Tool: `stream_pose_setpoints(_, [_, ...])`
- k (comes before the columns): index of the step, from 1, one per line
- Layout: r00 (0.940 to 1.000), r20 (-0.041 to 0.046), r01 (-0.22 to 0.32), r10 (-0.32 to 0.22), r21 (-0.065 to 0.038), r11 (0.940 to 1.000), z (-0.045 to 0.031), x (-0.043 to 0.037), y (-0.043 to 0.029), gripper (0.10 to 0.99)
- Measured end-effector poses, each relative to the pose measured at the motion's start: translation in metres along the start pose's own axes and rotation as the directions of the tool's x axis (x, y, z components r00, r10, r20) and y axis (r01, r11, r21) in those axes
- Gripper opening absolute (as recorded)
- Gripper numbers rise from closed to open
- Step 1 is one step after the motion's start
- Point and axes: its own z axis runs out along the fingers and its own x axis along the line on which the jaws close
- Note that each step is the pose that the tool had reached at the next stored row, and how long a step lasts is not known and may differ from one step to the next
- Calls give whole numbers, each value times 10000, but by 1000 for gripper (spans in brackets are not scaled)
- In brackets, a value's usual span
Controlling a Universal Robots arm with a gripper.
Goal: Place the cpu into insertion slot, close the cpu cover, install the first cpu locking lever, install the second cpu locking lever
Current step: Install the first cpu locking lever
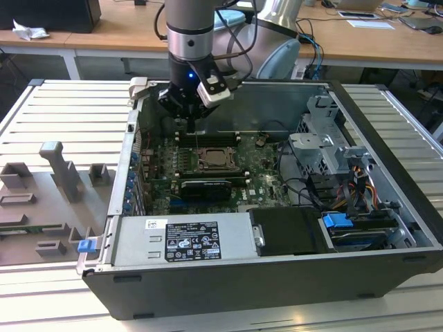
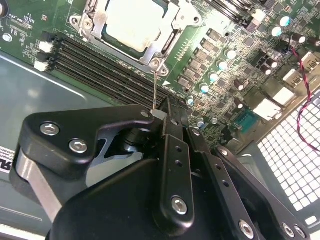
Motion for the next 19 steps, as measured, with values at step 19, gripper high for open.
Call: stream_pose_setpoints(19, [10000,-14,93,-94,-264,9996,37,-342,-7,106])
